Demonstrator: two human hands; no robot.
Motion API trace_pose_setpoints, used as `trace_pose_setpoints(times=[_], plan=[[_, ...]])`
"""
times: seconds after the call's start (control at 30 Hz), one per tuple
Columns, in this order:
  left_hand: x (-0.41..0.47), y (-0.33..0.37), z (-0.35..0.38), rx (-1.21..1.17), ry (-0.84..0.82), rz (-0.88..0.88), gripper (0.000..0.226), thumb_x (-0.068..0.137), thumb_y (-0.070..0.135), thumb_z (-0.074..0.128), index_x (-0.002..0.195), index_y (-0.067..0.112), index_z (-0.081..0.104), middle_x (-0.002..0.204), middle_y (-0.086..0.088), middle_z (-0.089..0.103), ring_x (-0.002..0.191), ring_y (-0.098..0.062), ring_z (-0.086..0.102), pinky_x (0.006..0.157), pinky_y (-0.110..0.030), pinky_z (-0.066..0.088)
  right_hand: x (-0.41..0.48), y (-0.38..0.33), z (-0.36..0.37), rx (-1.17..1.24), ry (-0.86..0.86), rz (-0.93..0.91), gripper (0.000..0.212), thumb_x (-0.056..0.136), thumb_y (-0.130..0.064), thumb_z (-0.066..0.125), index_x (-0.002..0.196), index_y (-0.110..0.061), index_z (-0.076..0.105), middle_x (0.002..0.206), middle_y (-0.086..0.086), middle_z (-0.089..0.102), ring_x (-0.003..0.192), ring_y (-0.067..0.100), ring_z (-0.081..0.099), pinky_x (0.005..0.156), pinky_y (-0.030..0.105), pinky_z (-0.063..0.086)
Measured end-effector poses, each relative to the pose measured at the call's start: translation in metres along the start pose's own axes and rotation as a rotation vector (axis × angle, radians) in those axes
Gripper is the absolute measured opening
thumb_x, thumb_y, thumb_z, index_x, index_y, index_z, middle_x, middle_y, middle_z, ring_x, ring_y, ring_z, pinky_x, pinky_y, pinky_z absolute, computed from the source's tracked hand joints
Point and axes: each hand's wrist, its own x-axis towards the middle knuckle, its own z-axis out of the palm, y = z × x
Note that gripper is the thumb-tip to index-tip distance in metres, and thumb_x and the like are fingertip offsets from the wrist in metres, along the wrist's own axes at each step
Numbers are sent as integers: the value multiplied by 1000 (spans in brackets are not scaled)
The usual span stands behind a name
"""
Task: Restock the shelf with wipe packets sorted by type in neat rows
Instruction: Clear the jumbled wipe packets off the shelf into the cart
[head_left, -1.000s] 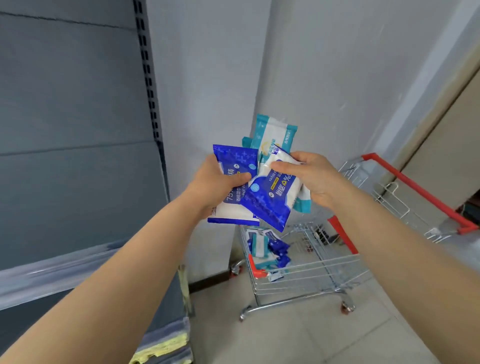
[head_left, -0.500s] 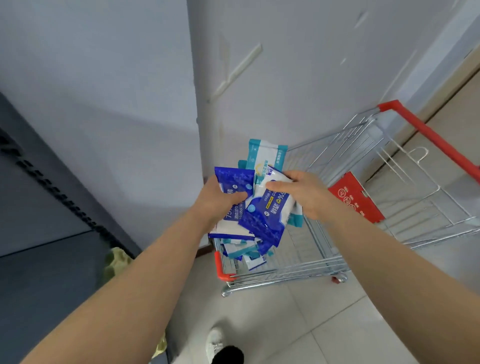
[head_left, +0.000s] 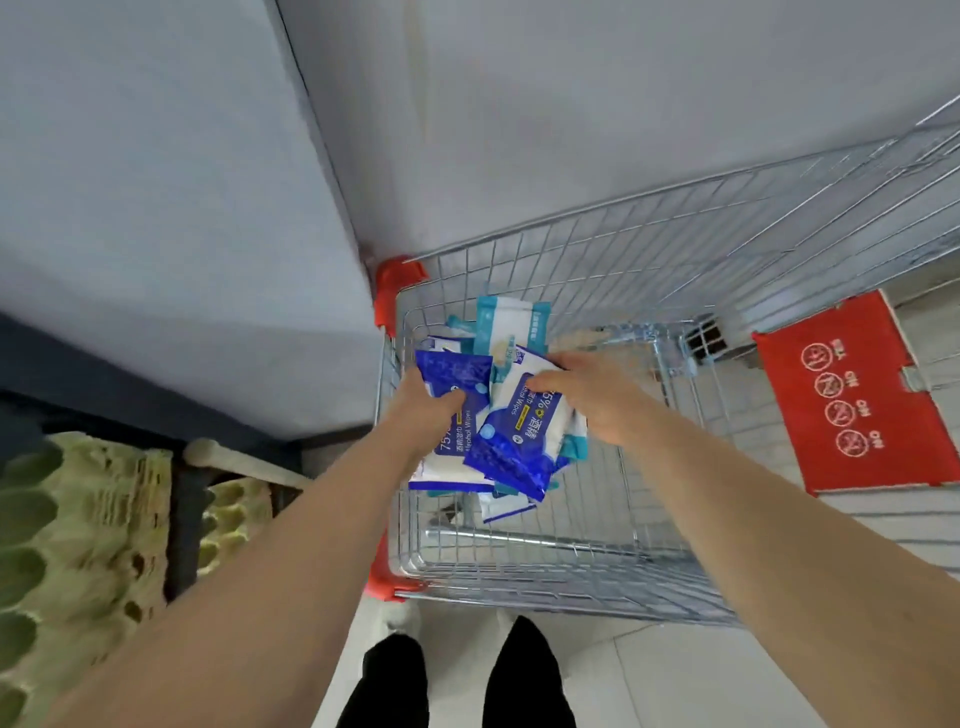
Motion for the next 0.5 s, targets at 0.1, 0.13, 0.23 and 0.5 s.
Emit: trace_pose_setpoints(times=[0.1,0.13,0.23,0.5], plan=[[32,-27,16,21,65,-39,24,90,16,59,110,19,45,103,-9,64,86,-27,67,72,-41,57,46,25,4,-85,-16,-12,21,79,-6,68,98,-14,68,96,17,73,85,31,70,84,46,56],[42,-36,20,29,83,-43,23,88,17,59,108,17,47,102,-11,65,86,-29,67,75,-45,58,58,31,6,-107,-15,-22,24,79,-5,68,101,-13,67,97,17,73,85,31,70,84,46,57],[72,-62,29,104,142,-35,30,72,31,59,99,18,53,94,-10,66,85,-31,68,75,-47,58,86,49,13,-177,-13,-94,24,81,-3,70,103,-12,64,100,14,71,83,28,69,79,41,58],[90,-86,47,288,374,14,18,95,22,56,105,26,41,99,0,56,83,-18,61,56,-27,45,125,76,12,-288,8,-156,45,63,-40,82,102,-26,66,105,0,70,92,18,69,84,41,56]])
